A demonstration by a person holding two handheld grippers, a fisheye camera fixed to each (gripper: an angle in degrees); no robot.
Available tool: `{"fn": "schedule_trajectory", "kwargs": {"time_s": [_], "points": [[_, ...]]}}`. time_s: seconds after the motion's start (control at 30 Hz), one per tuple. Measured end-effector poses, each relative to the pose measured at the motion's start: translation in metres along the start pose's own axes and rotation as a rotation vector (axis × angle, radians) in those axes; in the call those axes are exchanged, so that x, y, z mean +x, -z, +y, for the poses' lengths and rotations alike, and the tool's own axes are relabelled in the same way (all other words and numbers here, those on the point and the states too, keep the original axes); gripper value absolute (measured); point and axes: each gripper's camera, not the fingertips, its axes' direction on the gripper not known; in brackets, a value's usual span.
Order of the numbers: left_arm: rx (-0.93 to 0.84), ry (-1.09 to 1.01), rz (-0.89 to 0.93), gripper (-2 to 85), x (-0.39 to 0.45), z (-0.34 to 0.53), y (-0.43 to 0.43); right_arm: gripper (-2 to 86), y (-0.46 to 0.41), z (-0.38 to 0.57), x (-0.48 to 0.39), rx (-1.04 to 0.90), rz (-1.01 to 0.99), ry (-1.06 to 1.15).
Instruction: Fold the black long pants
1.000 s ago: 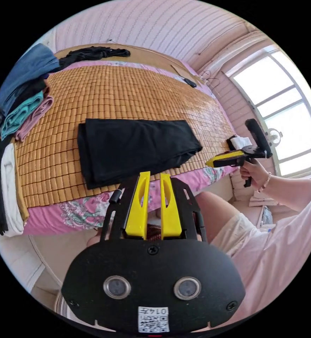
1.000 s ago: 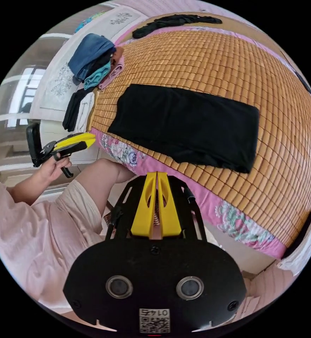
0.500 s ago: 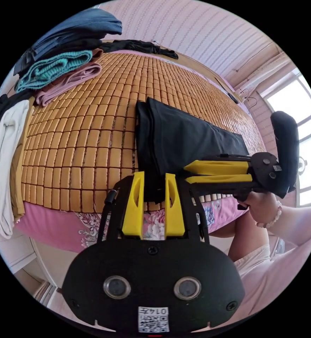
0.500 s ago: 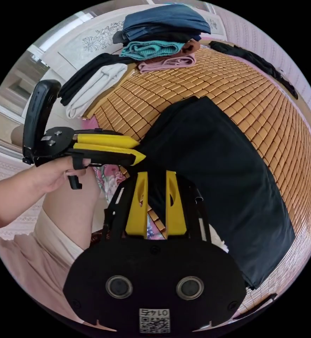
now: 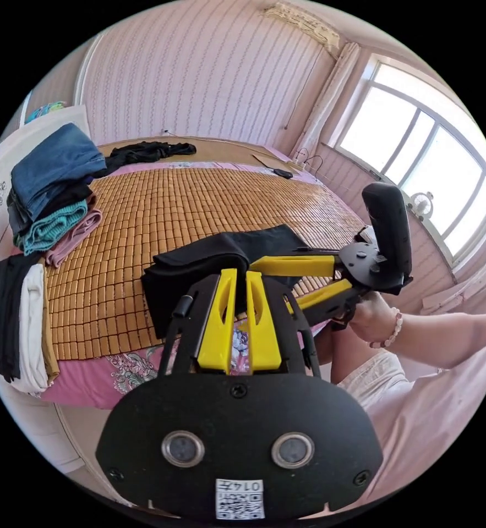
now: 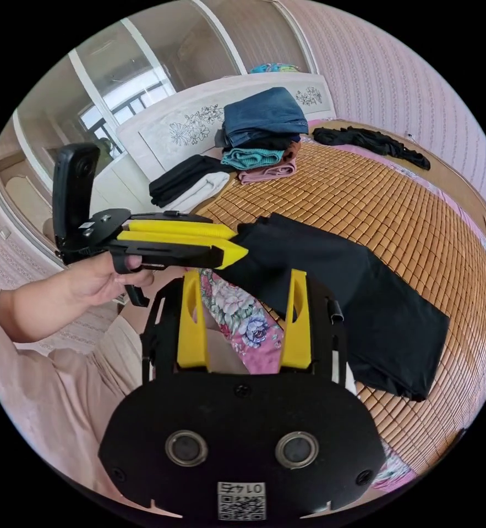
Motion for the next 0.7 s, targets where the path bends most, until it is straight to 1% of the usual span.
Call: {"fn": "schedule_trajectory", "kwargs": {"time_s": [0.03,0.13,0.2,0.27,0.33,0.37,0.43,0.47,0.53,0.57,0.6,0.63,0.67,0.7], "points": [[0.006,-0.024,-0.017,3.8,0.011,0.001,0.003,14.5,0.005,0.004,-0.004,-0.003,0.043,-0.013],[0.021,-0.078,-0.08,5.0,0.026,0.009,0.011,5.6,0.021,0.021,-0.003,0.002,0.086,-0.03],[0.035,-0.08,-0.106,5.0,0.023,0.019,0.014,4.4,0.035,0.034,0.009,0.019,0.054,-0.077],[0.027,-0.062,-0.168,5.0,0.015,0.031,0.017,3.8,0.055,0.051,0.027,0.063,0.018,-0.141],[-0.014,-0.025,-0.219,5.0,-0.003,0.047,0.015,3.3,0.095,0.074,0.053,0.152,0.024,-0.214],[-0.028,-0.013,-0.221,5.0,-0.008,0.051,0.014,3.2,0.108,0.08,0.061,0.175,0.033,-0.231],[-0.078,0.038,-0.226,5.1,-0.025,0.061,0.008,3.1,0.171,0.103,0.091,0.286,0.078,-0.287],[-0.085,0.046,-0.226,5.1,-0.027,0.062,0.007,3.1,0.189,0.109,0.098,0.316,0.094,-0.301],[-0.104,0.038,-0.227,5.4,-0.032,0.062,-0.001,3.3,0.265,0.135,0.126,0.419,0.21,-0.382],[-0.105,0.03,-0.23,5.5,-0.033,0.061,-0.003,3.3,0.284,0.142,0.132,0.437,0.257,-0.406],[-0.105,0.014,-0.24,5.9,-0.034,0.057,-0.008,3.6,0.317,0.156,0.144,0.456,0.369,-0.471],[-0.107,0.01,-0.249,6.3,-0.037,0.051,-0.014,3.9,0.345,0.17,0.159,0.445,0.485,-0.551],[-0.107,0.013,-0.251,6.5,-0.039,0.048,-0.018,4.2,0.358,0.176,0.167,0.432,0.535,-0.592],[-0.11,0.015,-0.247,6.8,-0.044,0.039,-0.026,4.8,0.379,0.191,0.182,0.418,0.608,-0.683]]}}
